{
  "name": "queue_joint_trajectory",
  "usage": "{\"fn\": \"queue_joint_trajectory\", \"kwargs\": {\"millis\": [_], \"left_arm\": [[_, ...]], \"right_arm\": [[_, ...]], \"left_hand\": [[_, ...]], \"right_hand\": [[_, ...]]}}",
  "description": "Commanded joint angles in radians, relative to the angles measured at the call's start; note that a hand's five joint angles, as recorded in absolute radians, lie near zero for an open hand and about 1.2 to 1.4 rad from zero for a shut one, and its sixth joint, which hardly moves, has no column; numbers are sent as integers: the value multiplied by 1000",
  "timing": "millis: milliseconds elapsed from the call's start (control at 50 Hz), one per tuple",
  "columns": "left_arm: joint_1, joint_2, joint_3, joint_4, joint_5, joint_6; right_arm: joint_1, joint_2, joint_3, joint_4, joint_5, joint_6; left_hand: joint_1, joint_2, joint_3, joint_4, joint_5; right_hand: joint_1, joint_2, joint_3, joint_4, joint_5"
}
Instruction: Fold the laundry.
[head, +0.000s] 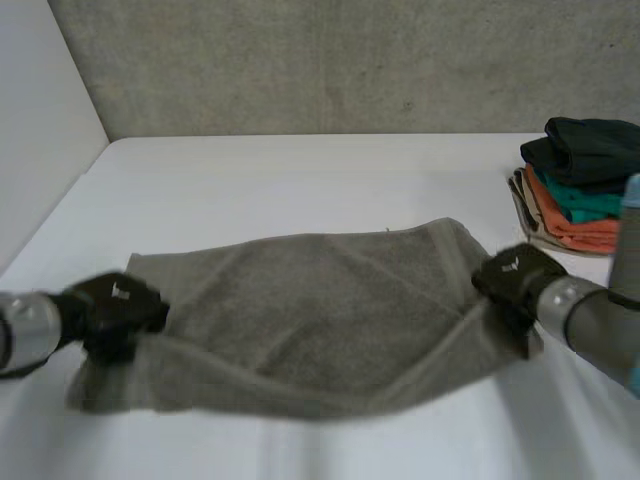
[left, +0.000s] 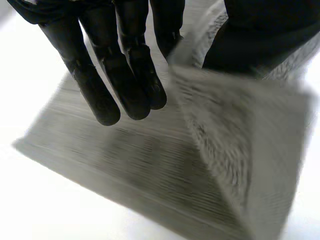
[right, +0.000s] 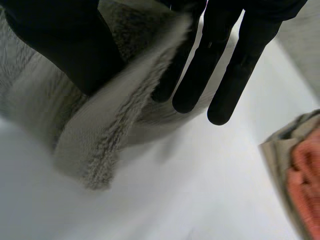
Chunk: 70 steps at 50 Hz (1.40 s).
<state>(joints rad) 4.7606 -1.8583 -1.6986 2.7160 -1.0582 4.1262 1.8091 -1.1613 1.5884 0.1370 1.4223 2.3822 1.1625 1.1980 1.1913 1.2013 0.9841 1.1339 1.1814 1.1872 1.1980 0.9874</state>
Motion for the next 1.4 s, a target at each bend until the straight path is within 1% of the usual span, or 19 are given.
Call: {"fn": "queue_joint_trajectory", "kwargs": {"millis": [20, 80, 160, 300, 380, 400, 440, 460, 480, 540, 700, 760, 920, 1060, 1160, 1240, 1300, 1340, 1400], "left_arm": [[-88, -168, 195, 287, -81, -178], [-113, -241, 276, 369, -135, -204], [-142, -329, 368, 395, -193, -212], [-162, -409, 677, 473, -241, -237], [-156, -337, 822, 579, -272, -397], [-140, -282, 835, 675, -287, -497], [-128, -231, 824, 766, -302, -584], [-117, -187, 801, 871, -312, -683], [-114, -168, 788, 907, -315, -720], [-96, -138, 749, 970, -303, -835], [-93, -171, 683, 780, -235, -842], [-96, -182, 645, 771, -224, -839], [-110, -231, 484, 774, -143, -775], [-90, -268, 314, 627, -108, -617], [-44, -210, 163, 449, -101, -442], [16, -60, -1, 224, -65, -284], [56, 40, -85, 75, -40, -195], [100, 141, -157, -82, -14, -92], [172, 238, -217, -227, 32, 38]], "right_arm": [[52, 130, -116, -265, 131, 71], [55, 175, -159, -342, 144, 75], [73, 258, -237, -441, 147, 80], [102, 362, -522, -640, 153, 81], [98, 313, -671, -813, 201, 144], [90, 284, -692, -900, 228, 208], [81, 253, -699, -983, 260, 280], [76, 240, -693, -1020, 271, 313], [66, 217, -673, -1072, 283, 371], [58, 201, -657, -1085, 273, 420], [73, 204, -628, -921, 172, 416], [81, 212, -613, -852, 149, 414], [98, 249, -530, -673, 73, 378], [84, 255, -412, -444, 58, 238], [44, 201, -305, -242, 47, 118], [3, 106, -194, -39, 46, 0], [-27, -9, -65, 154, 46, -112], [-53, -119, 40, 267, 31, -223], [-88, -225, 149, 274, -38, -377]], "left_hand": [[234, 198, 205, 195, 238], [234, 198, 205, 195, 238], [234, 198, 205, 195, 238], [234, 198, 205, 195, 238], [234, 198, 205, 195, 238], [234, 198, 205, 195, 238], [234, 198, 205, 195, 238], [234, 198, 205, 195, 238], [234, 198, 205, 195, 238], [234, 198, 205, 195, 238], [234, 198, 205, 195, 238], [234, 198, 205, 195, 238], [234, 198, 205, 195, 238], [234, 198, 205, 195, 238], [234, 198, 205, 195, 238], [234, 198, 205, 195, 238], [234, 198, 205, 195, 238], [234, 198, 205, 195, 238], [234, 198, 205, 195, 238]], "right_hand": [[262, 215, 209, 198, 234], [262, 215, 209, 198, 234], [262, 215, 209, 198, 234], [262, 215, 209, 198, 234], [262, 215, 209, 198, 234], [262, 215, 209, 198, 234], [262, 215, 209, 198, 234], [262, 215, 209, 198, 234], [262, 215, 209, 198, 234], [262, 215, 209, 198, 234], [262, 215, 209, 198, 234], [262, 215, 209, 198, 234], [262, 215, 209, 198, 234], [262, 215, 209, 198, 234], [262, 215, 209, 198, 234], [262, 215, 209, 198, 234], [262, 215, 209, 198, 234], [262, 215, 209, 198, 234], [262, 215, 209, 198, 234]]}}
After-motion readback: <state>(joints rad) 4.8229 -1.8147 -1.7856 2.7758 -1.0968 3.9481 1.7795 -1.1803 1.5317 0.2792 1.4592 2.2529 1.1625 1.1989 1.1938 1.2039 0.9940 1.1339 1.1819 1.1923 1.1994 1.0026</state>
